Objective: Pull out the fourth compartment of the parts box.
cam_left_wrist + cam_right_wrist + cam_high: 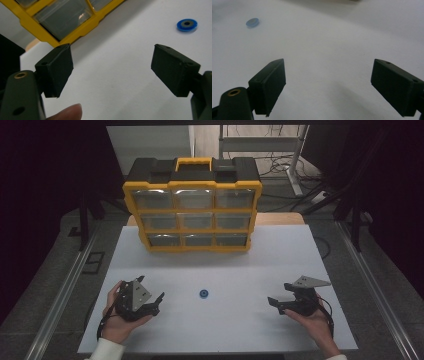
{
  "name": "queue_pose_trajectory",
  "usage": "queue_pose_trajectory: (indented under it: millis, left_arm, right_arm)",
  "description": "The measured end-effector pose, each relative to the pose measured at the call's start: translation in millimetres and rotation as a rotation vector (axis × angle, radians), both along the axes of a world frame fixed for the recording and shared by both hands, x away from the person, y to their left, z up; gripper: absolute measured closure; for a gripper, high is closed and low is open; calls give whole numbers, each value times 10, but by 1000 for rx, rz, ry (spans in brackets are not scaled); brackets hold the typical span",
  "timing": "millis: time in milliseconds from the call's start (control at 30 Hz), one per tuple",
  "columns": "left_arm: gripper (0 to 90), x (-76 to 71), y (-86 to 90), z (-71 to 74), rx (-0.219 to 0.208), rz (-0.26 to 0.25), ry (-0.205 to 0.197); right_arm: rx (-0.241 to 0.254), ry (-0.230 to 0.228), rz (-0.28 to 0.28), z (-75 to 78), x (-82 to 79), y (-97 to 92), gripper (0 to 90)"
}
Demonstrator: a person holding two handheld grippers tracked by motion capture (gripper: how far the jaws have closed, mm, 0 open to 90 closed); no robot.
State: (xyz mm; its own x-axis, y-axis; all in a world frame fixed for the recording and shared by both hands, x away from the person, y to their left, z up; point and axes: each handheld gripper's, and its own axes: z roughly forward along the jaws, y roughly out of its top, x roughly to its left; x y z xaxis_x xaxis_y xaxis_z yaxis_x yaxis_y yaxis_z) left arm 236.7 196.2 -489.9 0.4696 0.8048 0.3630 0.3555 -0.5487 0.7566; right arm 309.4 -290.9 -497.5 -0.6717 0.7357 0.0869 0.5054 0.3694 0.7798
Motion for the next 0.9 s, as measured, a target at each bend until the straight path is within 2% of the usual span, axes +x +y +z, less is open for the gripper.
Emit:
queue_pose_trajectory:
  millis: [67,200,300,500,667,900]
  left_arm:
    - [210,-8,-25,-11,26,-2,-13]
    - [210,-10,-36,-26,43,0,-15]
    - [209,-23,-53,-19,70,3,-34]
    - [189,-66,-144,-24,185,2,-97]
    - [172,-84,-207,-47,264,-15,-121]
    - [164,-80,-226,-92,313,-18,-146]
  right_arm:
    - [-4,-2,6,-4,0,4,128]
    - [-7,-3,6,-4,0,6,128]
    - [-11,-3,4,-7,5,5,129]
    - [-16,-1,3,-13,8,12,129]
    - [-19,-1,2,-15,9,12,129]
    - [-23,2,2,-18,10,13,129]
